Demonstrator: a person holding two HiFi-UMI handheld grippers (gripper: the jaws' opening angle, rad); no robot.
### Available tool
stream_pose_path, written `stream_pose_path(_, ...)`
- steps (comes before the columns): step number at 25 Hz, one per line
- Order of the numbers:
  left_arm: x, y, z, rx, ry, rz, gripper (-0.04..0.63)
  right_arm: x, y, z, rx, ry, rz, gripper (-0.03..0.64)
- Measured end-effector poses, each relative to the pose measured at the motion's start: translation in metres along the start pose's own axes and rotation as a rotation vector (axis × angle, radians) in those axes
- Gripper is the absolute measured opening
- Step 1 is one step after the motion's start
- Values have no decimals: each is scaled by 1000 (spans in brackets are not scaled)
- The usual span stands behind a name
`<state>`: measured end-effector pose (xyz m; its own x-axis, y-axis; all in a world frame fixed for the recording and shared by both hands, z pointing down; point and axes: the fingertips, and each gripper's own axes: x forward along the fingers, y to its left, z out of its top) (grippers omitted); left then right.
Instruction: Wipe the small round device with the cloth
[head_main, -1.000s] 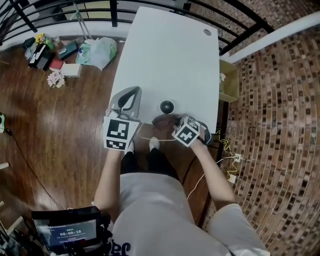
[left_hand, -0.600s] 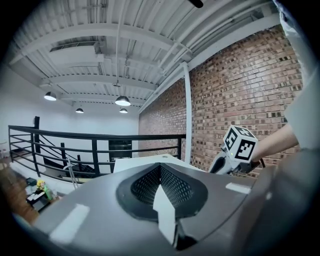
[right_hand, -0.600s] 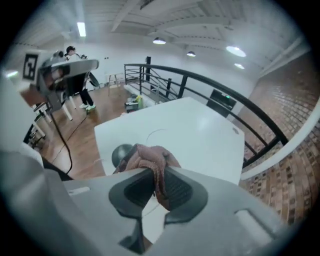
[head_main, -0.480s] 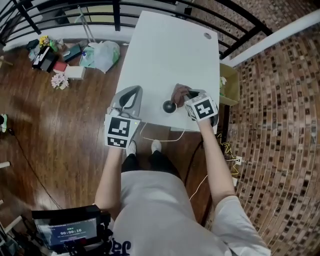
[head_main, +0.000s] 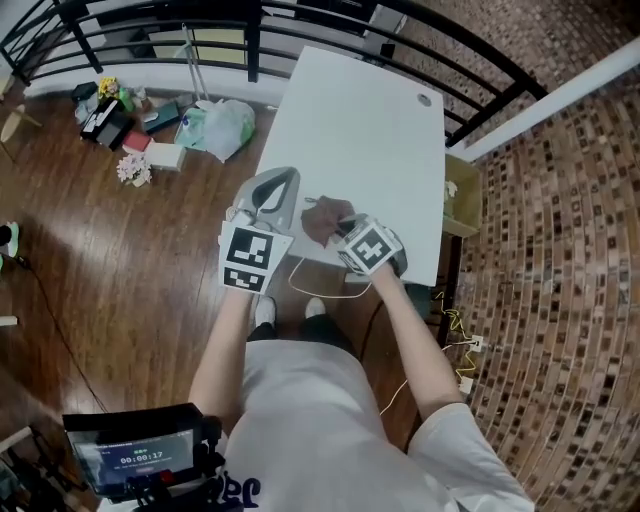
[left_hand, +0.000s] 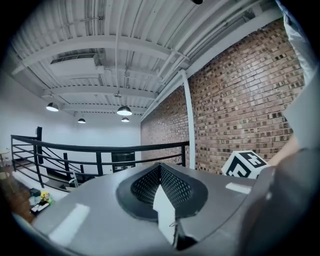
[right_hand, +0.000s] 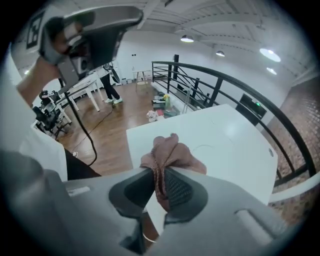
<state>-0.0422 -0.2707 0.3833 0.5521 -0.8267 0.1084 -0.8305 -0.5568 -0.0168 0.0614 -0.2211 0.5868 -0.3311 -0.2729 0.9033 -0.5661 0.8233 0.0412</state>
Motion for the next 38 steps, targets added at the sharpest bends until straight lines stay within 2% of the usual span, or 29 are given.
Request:
stream_pose_path(3,3,-3,3,8,-4,-14,17,2,31,-22,-33,4,35,35)
stream_pose_path(5,5,-6,6,8,-11,-26,17,3,35,-46,-10,35,31,35)
stream_pose_path(10,8,-16,9,3,-7,-55,17,-13,-12,-93,176,27,-81,35)
stream_pose_path(15,10,-25,9,3,6,-76,17,-52,-63,-83,353,-109,-148,35)
stream_pose_path(19,10,-21,5,-2,14,-66,17,-88,-97,-47,401,-254,-235,35)
stream_pose_path(22,8,-14,2,-13,22,-49,17,-85,-110,-15,362,-263,-279,35)
stream_pose_path(28,9,-12,3,-17,25,-36,17,-34,-55,26,163,-184,-118,35)
stream_pose_path(35,5,-9,-1,-24,28,-26,16,-17,22,2,12,-150,-7,35)
stream_pose_path(38,5,-8,0,-32,27,-21,17,-22,26,-23,56,-136,13,35)
